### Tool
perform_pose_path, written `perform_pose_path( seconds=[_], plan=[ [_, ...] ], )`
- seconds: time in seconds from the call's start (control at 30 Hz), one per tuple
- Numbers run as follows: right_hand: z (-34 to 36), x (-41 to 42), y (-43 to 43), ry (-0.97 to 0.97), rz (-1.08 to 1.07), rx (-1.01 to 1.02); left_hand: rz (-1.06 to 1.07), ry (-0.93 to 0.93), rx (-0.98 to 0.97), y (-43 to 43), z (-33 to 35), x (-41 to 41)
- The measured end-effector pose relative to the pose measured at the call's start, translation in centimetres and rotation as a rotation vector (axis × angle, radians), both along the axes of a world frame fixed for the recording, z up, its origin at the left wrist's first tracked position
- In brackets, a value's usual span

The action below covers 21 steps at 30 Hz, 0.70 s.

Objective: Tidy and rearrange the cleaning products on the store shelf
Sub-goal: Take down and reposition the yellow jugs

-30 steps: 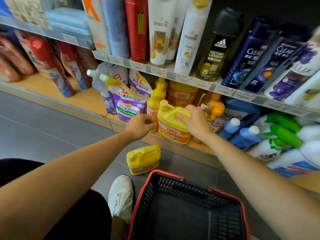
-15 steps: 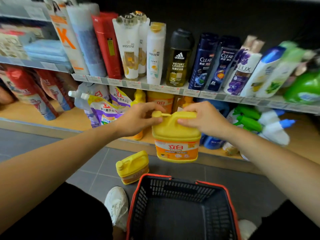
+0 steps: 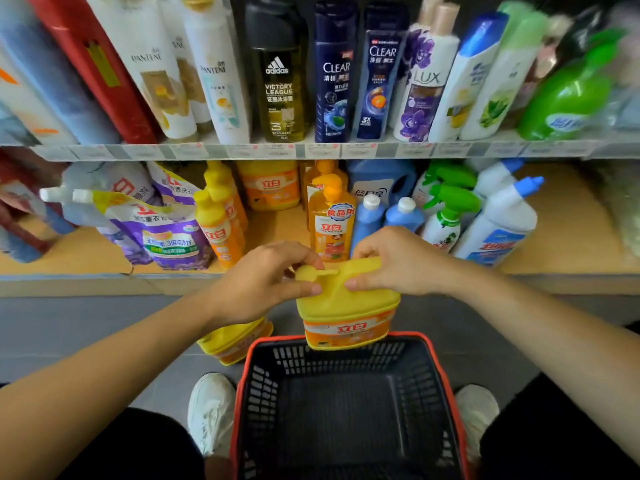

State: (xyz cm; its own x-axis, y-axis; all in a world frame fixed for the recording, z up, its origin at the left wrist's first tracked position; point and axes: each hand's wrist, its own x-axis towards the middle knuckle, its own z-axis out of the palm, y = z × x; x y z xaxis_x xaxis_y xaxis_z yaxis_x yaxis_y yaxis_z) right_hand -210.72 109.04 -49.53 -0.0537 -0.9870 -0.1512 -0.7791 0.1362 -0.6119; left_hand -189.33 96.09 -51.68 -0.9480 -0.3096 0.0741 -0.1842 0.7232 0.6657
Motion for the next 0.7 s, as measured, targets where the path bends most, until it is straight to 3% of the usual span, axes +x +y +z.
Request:
perform_pose_path(
  seconds=[0.17,0.37,0.7],
  plan=[
    [-0.3,0.0,0.3,0.046,0.003,-0.016,-0.06,-0.019,0.119,0.2,-0.6,-0.4],
    [-0.1,-1.3,-0.3,-0.161,-0.08,-0.039,-0.054,-0.003,0.423,0.0,-0.4,-0.5],
    [1.4,-2.8,-0.1,-0.387,-0.075,-0.089,0.044,0.27,0.17,1.2,0.9,0.0]
  ],
)
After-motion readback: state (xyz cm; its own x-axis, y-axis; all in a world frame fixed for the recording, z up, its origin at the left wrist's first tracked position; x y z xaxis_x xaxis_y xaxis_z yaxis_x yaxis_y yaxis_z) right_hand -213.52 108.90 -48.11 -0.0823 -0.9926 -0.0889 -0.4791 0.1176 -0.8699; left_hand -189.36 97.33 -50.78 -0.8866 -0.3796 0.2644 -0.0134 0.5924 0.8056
